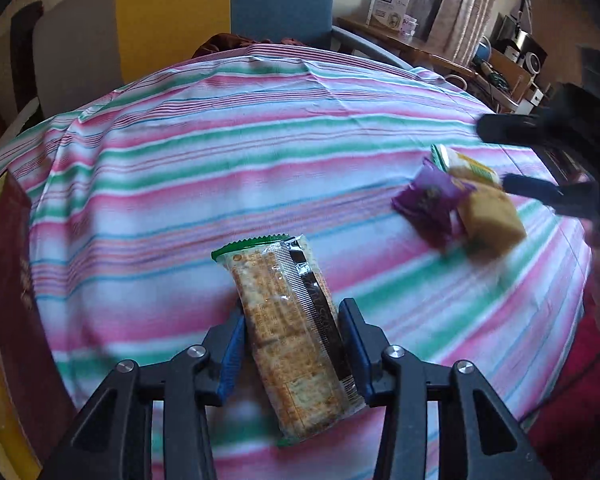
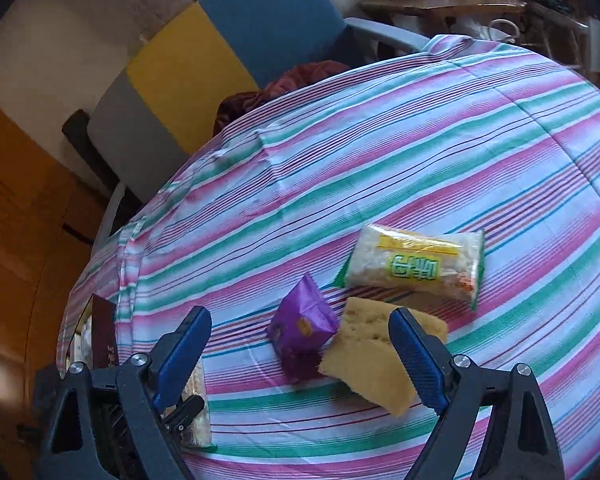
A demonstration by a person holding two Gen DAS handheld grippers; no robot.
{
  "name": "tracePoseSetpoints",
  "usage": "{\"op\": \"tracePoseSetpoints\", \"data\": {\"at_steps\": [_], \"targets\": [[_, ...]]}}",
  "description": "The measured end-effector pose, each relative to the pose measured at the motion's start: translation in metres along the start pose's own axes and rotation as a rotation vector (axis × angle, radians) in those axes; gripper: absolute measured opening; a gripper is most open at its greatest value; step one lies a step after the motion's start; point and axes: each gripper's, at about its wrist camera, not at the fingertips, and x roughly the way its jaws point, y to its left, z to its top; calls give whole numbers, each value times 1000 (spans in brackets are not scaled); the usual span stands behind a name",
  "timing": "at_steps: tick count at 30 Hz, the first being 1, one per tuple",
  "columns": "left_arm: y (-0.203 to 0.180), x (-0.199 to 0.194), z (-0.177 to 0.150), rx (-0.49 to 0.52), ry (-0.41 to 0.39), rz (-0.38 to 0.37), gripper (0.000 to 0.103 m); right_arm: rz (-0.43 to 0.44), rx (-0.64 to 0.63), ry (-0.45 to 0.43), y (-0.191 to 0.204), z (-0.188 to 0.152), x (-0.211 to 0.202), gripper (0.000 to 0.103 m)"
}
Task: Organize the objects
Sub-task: 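Grasp the cracker snack bar with the left tool, then hold the cracker bar with the left tool while the right tool grasps the purple packet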
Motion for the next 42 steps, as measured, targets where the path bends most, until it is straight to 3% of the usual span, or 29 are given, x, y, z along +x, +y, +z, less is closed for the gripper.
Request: {"op": "tracePoseSetpoints", "data": {"at_steps": [4, 7, 9, 12, 15, 18, 26, 33, 42], "targets": [[4, -9, -15, -5, -14, -23, 45, 3, -21, 88, 6, -5, 26, 90], [7, -11, -20, -12, -28, -37, 45, 38, -61, 89, 15, -3, 36, 91], [7, -11, -21, -13, -34, -42, 45, 98, -76, 130, 21, -4, 49, 103], [11, -11, -22, -24, -45, -62, 45, 115, -153, 101, 35, -5, 50, 103], [12, -11, -24, -27, -53, -70, 45, 169, -114, 81, 31, -3, 42, 103], [12, -11, -26, -29, -61, -73, 46, 155, -59, 88, 22, -1, 43, 103], [13, -11, -29, -44, -66, -81, 46, 244, 14, 153, 23, -1, 37, 103], [13, -12, -30, -49, -69, -80, 46, 162, 11, 177, 19, -4, 49, 103], [14, -11, -31, -51, -70, -89, 46, 41, -83, 152, 34, 1, 62, 99]]}}
